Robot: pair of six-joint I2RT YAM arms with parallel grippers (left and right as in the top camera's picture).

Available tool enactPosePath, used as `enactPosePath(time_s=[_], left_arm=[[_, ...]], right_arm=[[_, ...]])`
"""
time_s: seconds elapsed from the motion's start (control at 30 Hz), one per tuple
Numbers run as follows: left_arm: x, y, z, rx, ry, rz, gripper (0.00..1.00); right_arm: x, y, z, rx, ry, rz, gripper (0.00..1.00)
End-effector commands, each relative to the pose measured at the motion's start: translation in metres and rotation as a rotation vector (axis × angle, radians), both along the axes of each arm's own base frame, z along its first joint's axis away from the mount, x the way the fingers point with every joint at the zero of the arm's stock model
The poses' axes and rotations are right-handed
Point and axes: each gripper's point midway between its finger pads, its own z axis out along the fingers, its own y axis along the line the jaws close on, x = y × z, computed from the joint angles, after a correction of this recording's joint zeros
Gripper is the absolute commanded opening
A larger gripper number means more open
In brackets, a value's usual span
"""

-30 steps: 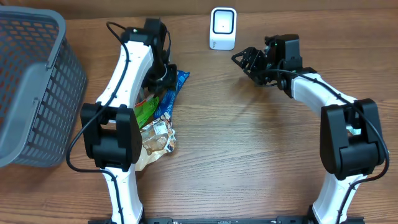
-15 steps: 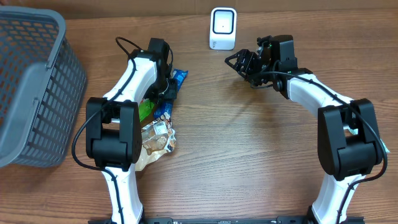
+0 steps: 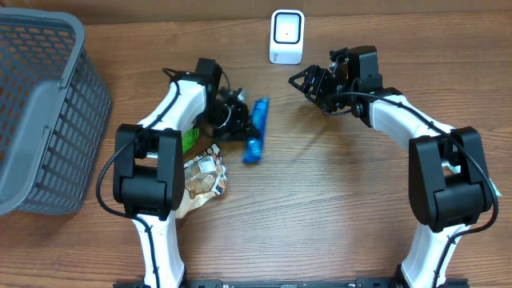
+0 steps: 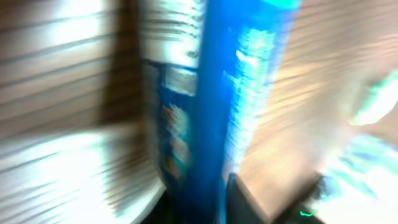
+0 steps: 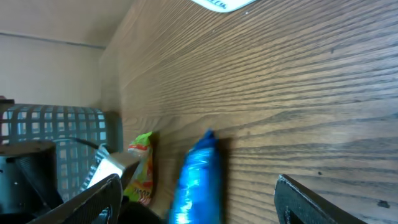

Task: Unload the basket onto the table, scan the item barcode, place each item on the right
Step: 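Grasp the blue snack bar with the left gripper and lift it, then bring the blue bar toward the right gripper and hand it over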

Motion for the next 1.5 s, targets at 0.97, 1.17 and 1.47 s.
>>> enactPosePath(time_s=[0.97,1.17,1.47], left_arm=[[0.093,-0.036,-0.001,0.301,-0.695,-0.477,0.88],[0.103,-0.01,-0.01,0.485,-0.692,-0.468,0.85],[0.073,0.017,-0.024,0.565,-0.474,-0.361,0.72]], right_arm=[[-0.021,-0.045,-0.01,0.009,0.12,0.028,0.78],[-0.026,-0.044,-0.013,0.007,0.15,0.03,0.78],[-0.053,-0.041,-0.026,-0.004,0.29,0.05,0.77]])
